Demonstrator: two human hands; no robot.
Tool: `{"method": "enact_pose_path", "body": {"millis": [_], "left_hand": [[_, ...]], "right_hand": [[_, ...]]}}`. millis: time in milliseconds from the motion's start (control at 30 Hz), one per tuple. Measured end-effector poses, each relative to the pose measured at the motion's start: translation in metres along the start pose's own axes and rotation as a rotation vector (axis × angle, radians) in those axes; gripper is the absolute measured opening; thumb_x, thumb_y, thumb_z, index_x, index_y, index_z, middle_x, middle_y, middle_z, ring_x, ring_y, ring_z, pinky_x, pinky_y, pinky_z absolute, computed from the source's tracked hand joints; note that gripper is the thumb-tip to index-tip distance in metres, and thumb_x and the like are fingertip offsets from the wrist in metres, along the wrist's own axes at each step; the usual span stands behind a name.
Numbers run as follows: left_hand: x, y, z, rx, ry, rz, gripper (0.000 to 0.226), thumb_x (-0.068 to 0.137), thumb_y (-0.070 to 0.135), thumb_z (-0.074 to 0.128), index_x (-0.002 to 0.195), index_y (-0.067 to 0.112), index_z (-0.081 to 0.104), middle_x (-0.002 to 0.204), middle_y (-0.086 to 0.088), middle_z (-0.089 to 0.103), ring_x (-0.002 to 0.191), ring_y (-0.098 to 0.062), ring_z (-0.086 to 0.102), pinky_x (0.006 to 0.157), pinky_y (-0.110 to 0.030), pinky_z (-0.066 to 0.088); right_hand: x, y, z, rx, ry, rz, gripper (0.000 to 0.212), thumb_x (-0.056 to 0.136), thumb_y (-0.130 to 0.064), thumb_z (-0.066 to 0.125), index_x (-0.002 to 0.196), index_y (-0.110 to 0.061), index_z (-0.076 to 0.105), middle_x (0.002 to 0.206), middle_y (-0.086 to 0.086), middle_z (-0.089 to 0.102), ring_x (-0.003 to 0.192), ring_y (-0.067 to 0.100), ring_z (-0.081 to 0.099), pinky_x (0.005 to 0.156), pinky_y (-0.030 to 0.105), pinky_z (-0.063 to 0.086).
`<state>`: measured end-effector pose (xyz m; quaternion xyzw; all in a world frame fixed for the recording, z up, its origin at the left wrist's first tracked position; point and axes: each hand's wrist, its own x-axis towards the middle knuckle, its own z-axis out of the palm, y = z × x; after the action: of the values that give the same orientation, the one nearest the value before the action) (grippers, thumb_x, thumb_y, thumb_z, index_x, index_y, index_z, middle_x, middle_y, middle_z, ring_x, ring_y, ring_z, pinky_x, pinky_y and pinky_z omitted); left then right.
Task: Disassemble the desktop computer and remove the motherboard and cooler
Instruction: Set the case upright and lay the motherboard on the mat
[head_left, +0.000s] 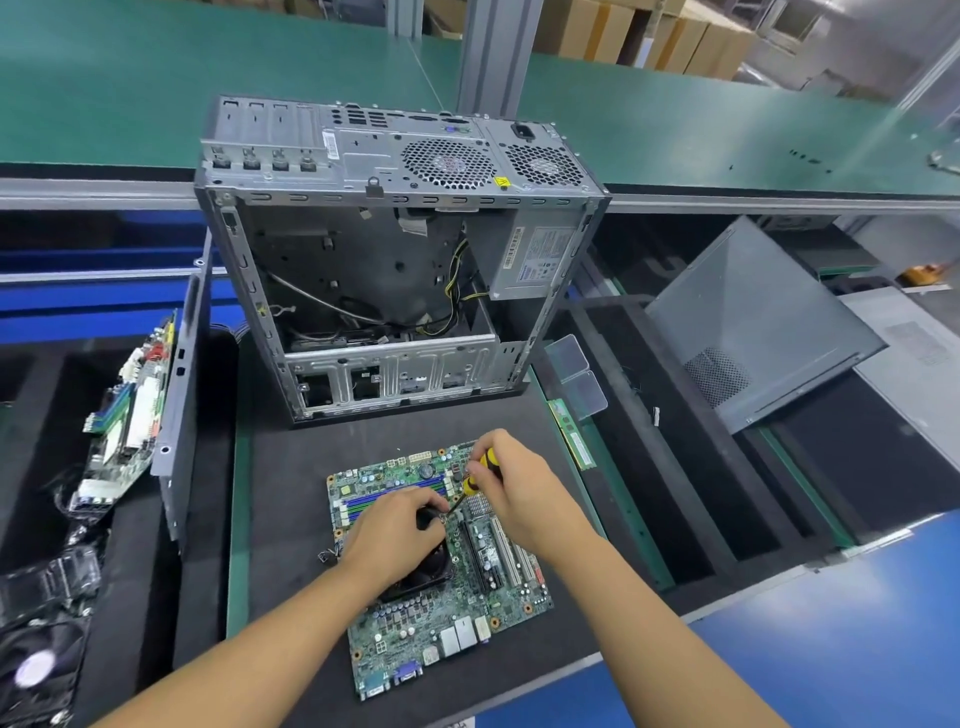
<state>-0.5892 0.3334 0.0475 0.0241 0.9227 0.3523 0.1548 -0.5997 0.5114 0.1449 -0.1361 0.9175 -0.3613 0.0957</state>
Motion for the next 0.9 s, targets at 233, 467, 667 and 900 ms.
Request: {"method": "enact_pose_path", "body": {"millis": [233, 467, 667, 900], "left_hand": [[0.001, -0.001, 0.001, 0.000, 0.000, -0.001, 0.021, 0.087, 0.034, 0.059, 0.105, 0.042, 0.066, 0.103, 0.025, 0.065, 0.094, -0.003, 0.060, 0.083, -0.031, 0.055], [0.002, -0.001, 0.002, 0.005, 0.014, 0.014, 0.021, 0.087, 0.034, 0.059, 0.104, 0.042, 0.067, 0.102, 0.026, 0.064, 0.094, -0.001, 0.060, 0.083, -0.030, 0.055], [0.001, -0.003, 0.003, 0.011, 0.026, 0.018, 0.021, 0.086, 0.035, 0.058, 0.103, 0.043, 0.067, 0.095, 0.026, 0.066, 0.088, 0.000, 0.060, 0.078, -0.028, 0.054], [0.001, -0.003, 0.002, 0.024, 0.016, 0.016, 0.024, 0.087, 0.037, 0.057, 0.107, 0.045, 0.067, 0.098, 0.026, 0.067, 0.091, 0.001, 0.060, 0.078, -0.027, 0.054]], "right_hand": [[0.005, 0.001, -0.001, 0.016, 0.011, 0.003, 0.006, 0.104, -0.029, 0.048, 0.098, -0.027, 0.046, 0.077, -0.007, 0.055, 0.064, 0.005, 0.047, 0.055, 0.018, 0.036], [0.008, -0.005, -0.003, -0.051, -0.057, -0.013, 0.005, 0.104, -0.028, 0.046, 0.101, -0.024, 0.045, 0.089, -0.001, 0.060, 0.077, 0.019, 0.055, 0.069, 0.037, 0.046], [0.010, -0.012, -0.002, -0.107, -0.111, -0.060, 0.005, 0.104, -0.026, 0.047, 0.103, -0.021, 0.046, 0.093, -0.007, 0.056, 0.081, 0.017, 0.050, 0.066, 0.032, 0.037], [0.012, -0.016, -0.007, -0.125, -0.119, -0.004, 0.008, 0.104, -0.029, 0.047, 0.103, -0.022, 0.044, 0.090, -0.003, 0.058, 0.079, 0.019, 0.052, 0.069, 0.039, 0.044]]}}
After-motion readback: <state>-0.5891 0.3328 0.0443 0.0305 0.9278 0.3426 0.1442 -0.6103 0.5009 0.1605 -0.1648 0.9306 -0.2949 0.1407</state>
